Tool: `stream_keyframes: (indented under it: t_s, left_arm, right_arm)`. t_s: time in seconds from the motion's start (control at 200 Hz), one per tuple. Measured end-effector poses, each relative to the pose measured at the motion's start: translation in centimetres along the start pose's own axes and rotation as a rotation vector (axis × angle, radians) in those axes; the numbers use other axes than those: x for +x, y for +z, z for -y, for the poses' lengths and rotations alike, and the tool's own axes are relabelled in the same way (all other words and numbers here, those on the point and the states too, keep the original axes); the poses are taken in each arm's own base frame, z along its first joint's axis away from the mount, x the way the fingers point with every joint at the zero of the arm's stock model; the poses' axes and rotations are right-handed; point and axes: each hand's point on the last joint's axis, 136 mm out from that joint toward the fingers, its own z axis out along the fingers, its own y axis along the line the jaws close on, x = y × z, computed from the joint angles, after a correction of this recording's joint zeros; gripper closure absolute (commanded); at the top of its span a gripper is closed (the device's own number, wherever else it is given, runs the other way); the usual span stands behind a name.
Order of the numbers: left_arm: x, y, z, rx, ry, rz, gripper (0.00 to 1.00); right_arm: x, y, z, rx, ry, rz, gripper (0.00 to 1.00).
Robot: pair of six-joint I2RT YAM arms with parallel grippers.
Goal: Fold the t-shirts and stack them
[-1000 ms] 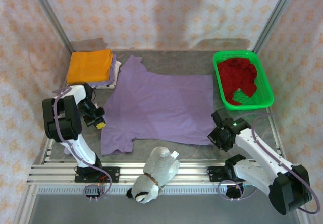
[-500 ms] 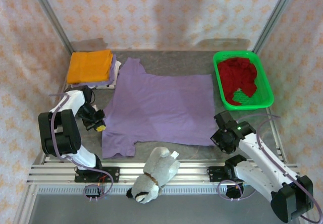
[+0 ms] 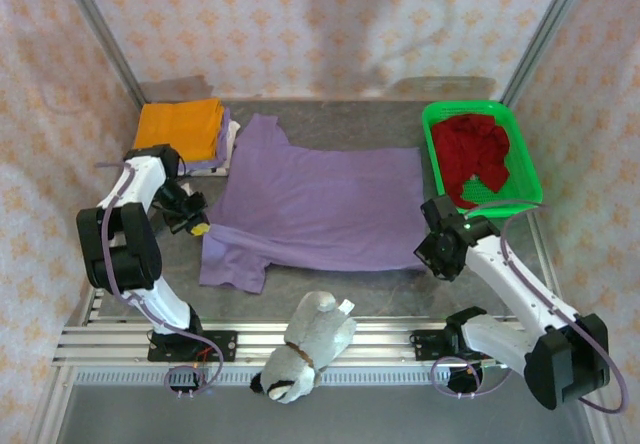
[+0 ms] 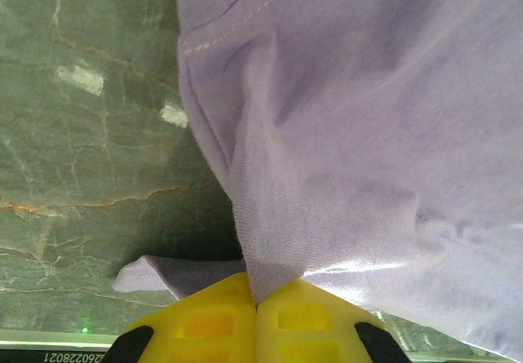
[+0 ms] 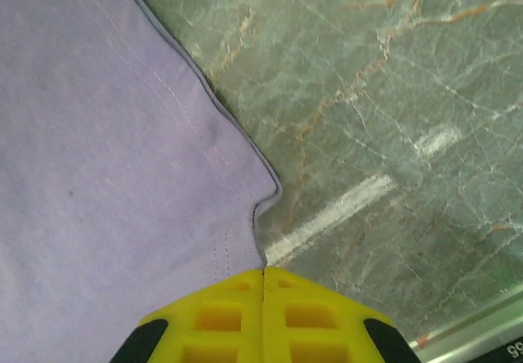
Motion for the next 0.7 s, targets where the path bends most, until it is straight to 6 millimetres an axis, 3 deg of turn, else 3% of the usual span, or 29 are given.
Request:
stream_keyframes:
  t_s: [0.405, 0.701]
  left_arm:
    - [-1.7, -0.7, 1.9, -0.006, 0.035, -0.021, 1.00]
    - [-3.6, -1.3, 3.3, 0.005, 0.057, -0.021, 1.00]
  right_arm:
    - [-4.3, -1.1, -3.3, -0.013, -0.017, 0.110, 1.00]
    - [-5.9, -0.5, -3.5, 0.022, -0.010, 0.167, 1.00]
